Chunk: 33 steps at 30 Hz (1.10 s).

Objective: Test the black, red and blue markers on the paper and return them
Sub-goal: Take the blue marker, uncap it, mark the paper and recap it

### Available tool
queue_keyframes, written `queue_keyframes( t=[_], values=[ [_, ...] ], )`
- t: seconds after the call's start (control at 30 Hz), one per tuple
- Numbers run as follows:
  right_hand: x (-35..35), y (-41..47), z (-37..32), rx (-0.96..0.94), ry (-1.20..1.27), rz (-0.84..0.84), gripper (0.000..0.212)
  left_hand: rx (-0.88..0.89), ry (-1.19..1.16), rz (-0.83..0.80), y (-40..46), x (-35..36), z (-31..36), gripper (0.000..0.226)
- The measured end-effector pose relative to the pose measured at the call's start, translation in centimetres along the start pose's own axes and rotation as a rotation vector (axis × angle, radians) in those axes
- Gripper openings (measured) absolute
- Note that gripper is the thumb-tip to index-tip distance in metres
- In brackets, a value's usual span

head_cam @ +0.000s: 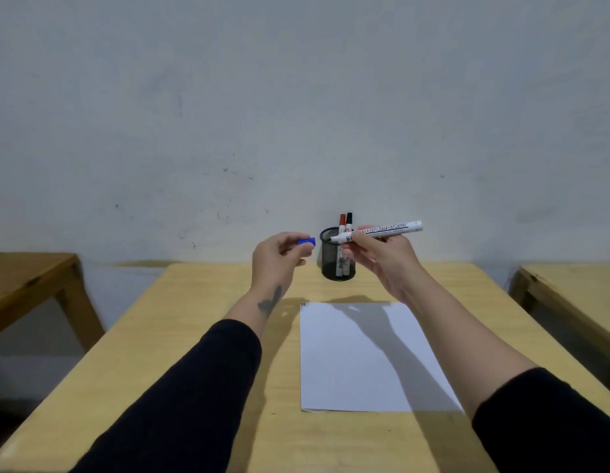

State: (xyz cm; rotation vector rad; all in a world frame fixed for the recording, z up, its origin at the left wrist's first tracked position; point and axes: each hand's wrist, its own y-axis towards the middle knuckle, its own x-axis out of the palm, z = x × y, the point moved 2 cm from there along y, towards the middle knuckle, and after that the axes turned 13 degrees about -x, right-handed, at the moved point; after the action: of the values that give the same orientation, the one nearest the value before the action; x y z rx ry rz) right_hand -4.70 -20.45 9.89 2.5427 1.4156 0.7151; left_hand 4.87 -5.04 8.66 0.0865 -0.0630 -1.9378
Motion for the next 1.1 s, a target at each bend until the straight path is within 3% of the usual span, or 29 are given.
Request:
queue_keyframes(
  t=[0.23, 0.6, 0.77, 0.8, 0.83, 0.9, 0.93, 0.97, 1.03, 1.1],
  values=[
    [0.0, -1.3, -1.4, -0.005, 0.016, -0.001, 0.001, 0.019, -0.034, -0.084, -1.4, 1.7, 0.5, 0.009],
    [0.5, -2.5, -0.7, 0.031, 0.000, 0.007, 0.023, 0.063, 0.048, -0.082, -2.1, 2.7, 0.3, 0.007],
    [1.3, -2.4, -0.7, 0.097, -0.008, 0.034, 0.016, 0.044, 0.044, -0.050, -1.9, 2.4, -0.1, 0.008],
    [1.3, -2.2, -0.7, 0.098, -0.044, 0.063, 0.022, 0.041, 0.037, -0.043, -1.8, 2.2, 0.1, 0.008],
    [1.3, -1.8, -0.8, 0.087, -0.120, 0.108, 0.041, 0.039, 0.035, -0.034, -1.6, 2.1, 0.4, 0.008],
    [1.0, -1.3, -1.0, 0.052, -0.346, 0.230, 0.107, 0.044, 0.068, -0.024, -1.1, 1.9, 0.9, 0.007],
    [0.8, -1.2, -1.2, 0.015, -0.482, 0.282, 0.127, 0.051, 0.096, -0.020, -0.9, 1.8, 1.1, 0.007],
    [0.7, -1.3, -1.5, -0.031, -0.642, 0.312, 0.132, 0.058, 0.124, -0.018, -0.7, 1.8, 1.2, 0.008],
    [0.7, -1.1, -1.8, -0.160, -1.008, 0.217, 0.106, 0.068, 0.184, -0.017, -0.4, 1.9, 1.3, 0.008],
    [1.0, -0.7, -1.5, -0.277, -1.238, -0.011, 0.053, 0.076, 0.223, -0.026, -0.2, 2.2, 1.2, 0.007]
  ],
)
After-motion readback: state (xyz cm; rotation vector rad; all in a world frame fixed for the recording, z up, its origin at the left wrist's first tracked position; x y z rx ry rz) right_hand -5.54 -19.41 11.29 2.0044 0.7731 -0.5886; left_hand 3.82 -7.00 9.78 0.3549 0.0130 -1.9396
